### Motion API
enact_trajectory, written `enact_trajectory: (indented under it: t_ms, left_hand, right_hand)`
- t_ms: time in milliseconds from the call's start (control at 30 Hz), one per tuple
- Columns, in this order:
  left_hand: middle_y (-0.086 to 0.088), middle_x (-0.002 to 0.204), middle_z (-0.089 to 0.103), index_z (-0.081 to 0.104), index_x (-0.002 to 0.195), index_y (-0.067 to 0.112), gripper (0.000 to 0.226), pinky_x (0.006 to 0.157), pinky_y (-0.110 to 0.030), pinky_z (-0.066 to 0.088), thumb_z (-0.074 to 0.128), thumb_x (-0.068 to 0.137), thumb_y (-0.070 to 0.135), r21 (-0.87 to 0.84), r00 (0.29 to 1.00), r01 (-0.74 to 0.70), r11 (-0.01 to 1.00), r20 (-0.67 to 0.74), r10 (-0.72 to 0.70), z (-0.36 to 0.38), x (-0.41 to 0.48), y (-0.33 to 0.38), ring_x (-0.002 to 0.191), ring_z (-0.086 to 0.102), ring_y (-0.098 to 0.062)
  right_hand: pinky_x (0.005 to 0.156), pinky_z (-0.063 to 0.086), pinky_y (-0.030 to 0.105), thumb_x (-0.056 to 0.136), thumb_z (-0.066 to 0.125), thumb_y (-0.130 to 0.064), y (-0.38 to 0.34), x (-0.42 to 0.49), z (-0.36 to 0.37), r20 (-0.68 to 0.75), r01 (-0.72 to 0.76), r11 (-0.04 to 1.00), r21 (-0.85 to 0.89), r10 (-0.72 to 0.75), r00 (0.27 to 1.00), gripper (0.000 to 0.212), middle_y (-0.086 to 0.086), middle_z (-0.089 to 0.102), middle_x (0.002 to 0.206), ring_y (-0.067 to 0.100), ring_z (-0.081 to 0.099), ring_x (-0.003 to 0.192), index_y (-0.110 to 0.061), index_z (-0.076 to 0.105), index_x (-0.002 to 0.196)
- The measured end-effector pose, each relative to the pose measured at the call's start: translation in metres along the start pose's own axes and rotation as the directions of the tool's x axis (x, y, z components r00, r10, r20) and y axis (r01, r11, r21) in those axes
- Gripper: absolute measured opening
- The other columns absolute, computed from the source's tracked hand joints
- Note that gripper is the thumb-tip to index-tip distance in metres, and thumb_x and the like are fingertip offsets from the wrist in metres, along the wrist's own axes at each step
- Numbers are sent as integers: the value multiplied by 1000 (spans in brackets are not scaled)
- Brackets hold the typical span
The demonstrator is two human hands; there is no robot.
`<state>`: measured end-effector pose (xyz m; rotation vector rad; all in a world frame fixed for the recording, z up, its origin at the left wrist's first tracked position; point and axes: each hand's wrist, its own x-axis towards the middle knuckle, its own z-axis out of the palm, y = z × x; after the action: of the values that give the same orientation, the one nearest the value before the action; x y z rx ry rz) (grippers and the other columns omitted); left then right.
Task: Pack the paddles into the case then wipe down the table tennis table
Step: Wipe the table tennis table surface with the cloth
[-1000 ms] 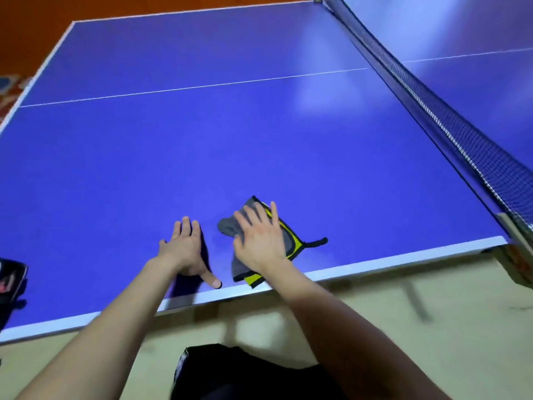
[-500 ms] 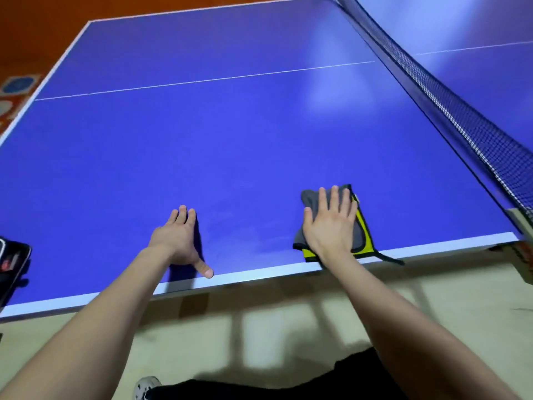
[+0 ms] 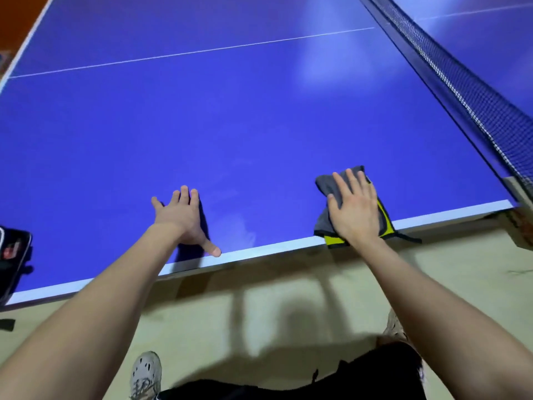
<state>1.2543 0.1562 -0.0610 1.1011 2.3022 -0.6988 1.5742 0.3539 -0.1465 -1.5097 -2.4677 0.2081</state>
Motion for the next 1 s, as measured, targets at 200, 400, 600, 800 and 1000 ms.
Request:
enact_trajectory:
  t_ms: [200, 400, 600, 800, 1000]
  left_hand:
    - [-3, 178, -20, -16, 169, 20, 195, 130, -63, 13, 71, 16, 105, -155, 993, -86, 984, -91, 73, 16, 3, -15, 166, -13, -23]
    - [2, 177, -25, -21, 168, 23, 195, 132, -55, 15, 77, 18, 100, -133, 989, -134, 982, -83, 123, 16, 7, -28, 165, -16, -19]
    - [5, 177, -23, -20, 168, 28, 179, 126, -46, 30, 100, 43, 67, -41, 975, -201, 979, -102, 196, 15, 13, -43, 165, -11, -13]
    - [7, 180, -11, -9, 170, 29, 177, 109, -43, 45, 98, 37, 74, -7, 962, -211, 977, -178, 207, 14, 11, -45, 165, 0, -10]
    - [19, 176, 17, 25, 167, 44, 129, 106, -43, 49, 92, 59, 72, -100, 936, -258, 961, -272, 223, 3, 14, -63, 155, 40, -17]
  right_hand:
    - [131, 17, 65, 100, 41, -45, -74, -24, 8, -67, -185, 981, -54, 181, 981, 66, 16, 35, 175, 43, 25, 163, -28, 49, 164]
    - [131, 18, 62, 106, 44, -45, -193, -68, 27, 94, 348, 936, 48, -351, 932, 61, 5, 32, 178, 34, 18, 167, -28, 46, 165]
    - [131, 21, 60, 103, 37, -53, -42, 11, 11, 14, 36, 999, -22, -36, 999, 66, 2, 37, 175, 29, 25, 165, -30, 47, 164]
    - [133, 18, 62, 103, 46, -40, -111, -18, 20, -44, 37, 999, -16, -37, 998, 62, 12, 36, 175, 39, 25, 164, -26, 50, 163]
    - [133, 19, 58, 106, 50, -41, -176, -59, 36, 88, 582, 801, 138, -595, 799, 57, 2, 34, 177, 31, 21, 167, -30, 51, 162]
